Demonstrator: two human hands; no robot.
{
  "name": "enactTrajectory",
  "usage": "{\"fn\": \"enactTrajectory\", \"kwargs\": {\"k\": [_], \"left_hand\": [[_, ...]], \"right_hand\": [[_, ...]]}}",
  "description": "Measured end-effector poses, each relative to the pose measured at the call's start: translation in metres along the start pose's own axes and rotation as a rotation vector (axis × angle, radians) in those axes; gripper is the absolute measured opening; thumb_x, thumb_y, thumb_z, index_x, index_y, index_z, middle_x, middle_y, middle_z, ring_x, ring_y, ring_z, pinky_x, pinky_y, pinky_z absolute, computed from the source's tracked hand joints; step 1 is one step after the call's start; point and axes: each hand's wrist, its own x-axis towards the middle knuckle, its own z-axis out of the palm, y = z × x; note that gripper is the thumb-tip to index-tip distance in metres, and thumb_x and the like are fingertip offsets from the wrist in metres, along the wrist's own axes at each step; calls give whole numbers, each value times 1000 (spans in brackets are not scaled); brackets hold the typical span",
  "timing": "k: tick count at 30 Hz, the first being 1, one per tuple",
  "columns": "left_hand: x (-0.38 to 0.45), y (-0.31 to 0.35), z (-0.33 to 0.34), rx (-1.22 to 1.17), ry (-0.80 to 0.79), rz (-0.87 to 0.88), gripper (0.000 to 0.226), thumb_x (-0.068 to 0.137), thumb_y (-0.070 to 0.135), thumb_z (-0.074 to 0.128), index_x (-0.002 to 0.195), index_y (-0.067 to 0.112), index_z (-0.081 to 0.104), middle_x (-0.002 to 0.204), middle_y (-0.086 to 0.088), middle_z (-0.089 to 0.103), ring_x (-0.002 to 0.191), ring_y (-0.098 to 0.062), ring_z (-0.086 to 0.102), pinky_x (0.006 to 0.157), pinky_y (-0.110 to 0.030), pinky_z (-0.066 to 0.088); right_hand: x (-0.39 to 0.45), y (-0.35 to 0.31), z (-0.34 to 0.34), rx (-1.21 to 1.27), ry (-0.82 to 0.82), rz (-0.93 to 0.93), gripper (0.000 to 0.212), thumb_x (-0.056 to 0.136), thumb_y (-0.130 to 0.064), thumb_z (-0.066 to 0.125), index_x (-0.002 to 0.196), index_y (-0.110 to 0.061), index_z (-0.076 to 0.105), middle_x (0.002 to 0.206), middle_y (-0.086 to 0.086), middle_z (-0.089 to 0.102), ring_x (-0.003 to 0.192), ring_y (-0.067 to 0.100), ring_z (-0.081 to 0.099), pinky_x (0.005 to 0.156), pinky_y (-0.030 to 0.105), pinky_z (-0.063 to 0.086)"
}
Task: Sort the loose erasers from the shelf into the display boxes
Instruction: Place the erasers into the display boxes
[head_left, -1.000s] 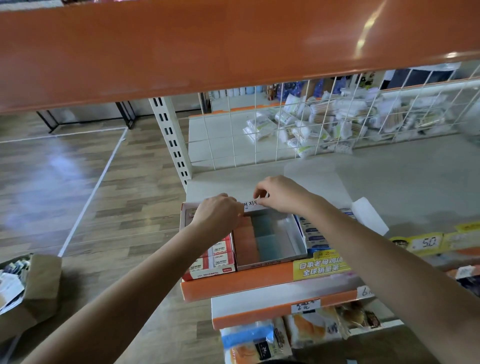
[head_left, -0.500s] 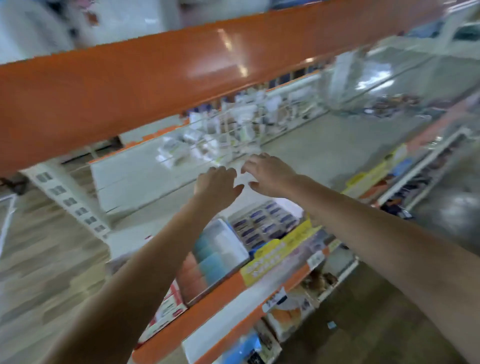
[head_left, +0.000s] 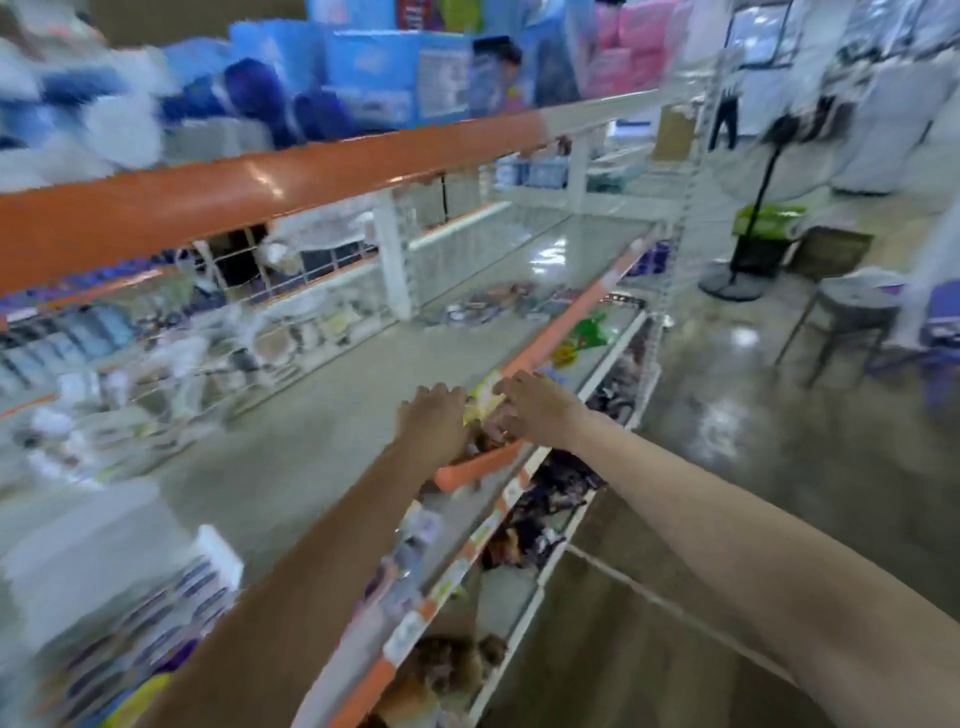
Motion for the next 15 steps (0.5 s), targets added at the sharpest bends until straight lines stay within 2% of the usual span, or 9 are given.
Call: {"fn": "enactTrajectory", "kwargs": {"k": [3, 6, 11, 15], "left_hand": [[32, 44, 2, -29, -8, 29, 39, 95, 37, 44, 128, 16, 45, 126, -10, 49, 120, -29, 44, 94, -42, 40], [68, 72, 7, -30, 1, 57, 40, 96, 41, 42, 126, 15, 46, 125, -11, 48, 118, -30, 44, 93, -42, 40], [153, 101, 16, -15, -31, 58, 42, 94, 40, 47, 130, 16, 45, 127, -10, 47, 119, -29, 43, 94, -42, 39], [238, 108, 25, -24, -14, 64, 42, 94, 41, 46, 125, 14, 46, 123, -11, 51, 112, -29, 49, 86, -38, 42]], "right_hand": [[8, 59, -1, 91, -41, 61, 52, 97, -30, 45, 144, -17, 28, 148, 8, 29, 134, 28, 32, 103, 40, 38], [25, 106, 7, 146, -45, 81, 52, 95, -26, 49, 143, -14, 30, 145, 10, 31, 131, 32, 34, 100, 44, 41], [78, 167, 25, 93, -37, 67, 48, 94, -30, 47, 138, -15, 36, 140, 8, 39, 128, 30, 37, 102, 43, 38], [135, 218, 28, 56, -9, 43, 40, 94, -19, 47, 132, -9, 47, 137, 10, 44, 126, 30, 41, 103, 40, 36]]}}
